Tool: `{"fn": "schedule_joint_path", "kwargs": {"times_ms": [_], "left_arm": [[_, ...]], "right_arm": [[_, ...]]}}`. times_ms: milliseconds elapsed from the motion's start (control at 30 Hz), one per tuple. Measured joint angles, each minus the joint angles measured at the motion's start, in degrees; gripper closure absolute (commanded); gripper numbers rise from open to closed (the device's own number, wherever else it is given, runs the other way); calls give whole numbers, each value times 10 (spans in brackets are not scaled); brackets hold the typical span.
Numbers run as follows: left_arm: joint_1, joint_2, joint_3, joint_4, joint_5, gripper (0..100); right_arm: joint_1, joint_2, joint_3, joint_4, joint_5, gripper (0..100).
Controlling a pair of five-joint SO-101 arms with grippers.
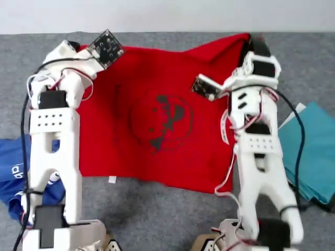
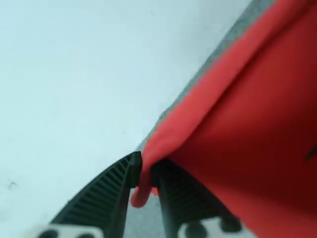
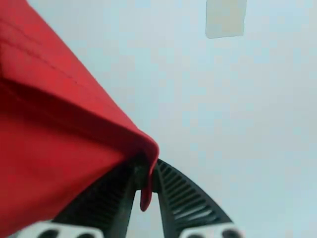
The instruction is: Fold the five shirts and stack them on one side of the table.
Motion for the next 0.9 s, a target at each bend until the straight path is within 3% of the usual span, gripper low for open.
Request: {"fn": "schedule_joint_path", "kwargs": {"times_ms": [533,900], "left_arm": [[0,21,-75,0,0,995],[1,21,-75,-1,0,995]], "right_arm": [[0,269,-380,0,0,988],[0,293,-443,0,0,988]]}}
